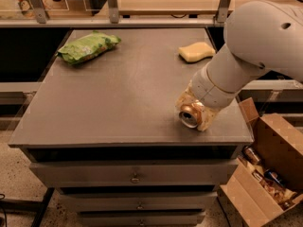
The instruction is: Move orange can near sponge
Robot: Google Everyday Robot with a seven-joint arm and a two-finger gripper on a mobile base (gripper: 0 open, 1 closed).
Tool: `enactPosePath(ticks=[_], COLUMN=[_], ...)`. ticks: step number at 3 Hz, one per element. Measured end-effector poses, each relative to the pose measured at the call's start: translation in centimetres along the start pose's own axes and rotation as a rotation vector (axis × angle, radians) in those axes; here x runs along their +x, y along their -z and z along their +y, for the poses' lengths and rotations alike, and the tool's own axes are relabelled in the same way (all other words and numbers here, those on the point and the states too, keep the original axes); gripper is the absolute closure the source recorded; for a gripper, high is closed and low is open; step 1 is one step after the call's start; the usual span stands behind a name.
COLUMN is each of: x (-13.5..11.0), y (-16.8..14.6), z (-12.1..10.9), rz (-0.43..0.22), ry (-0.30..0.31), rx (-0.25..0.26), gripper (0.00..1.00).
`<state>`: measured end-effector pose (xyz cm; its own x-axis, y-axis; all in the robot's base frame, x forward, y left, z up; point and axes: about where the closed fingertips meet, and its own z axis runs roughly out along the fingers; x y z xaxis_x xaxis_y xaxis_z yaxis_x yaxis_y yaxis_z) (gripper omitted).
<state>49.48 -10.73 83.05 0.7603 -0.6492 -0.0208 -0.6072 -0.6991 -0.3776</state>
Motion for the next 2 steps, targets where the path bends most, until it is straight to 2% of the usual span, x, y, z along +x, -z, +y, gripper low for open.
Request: enactPosePath(ticks=[2], x=[7.3], y=[1.9], z=[-4.1], rz=[0.083], ry=[0.063], rx=[0.096], gripper=[1.00])
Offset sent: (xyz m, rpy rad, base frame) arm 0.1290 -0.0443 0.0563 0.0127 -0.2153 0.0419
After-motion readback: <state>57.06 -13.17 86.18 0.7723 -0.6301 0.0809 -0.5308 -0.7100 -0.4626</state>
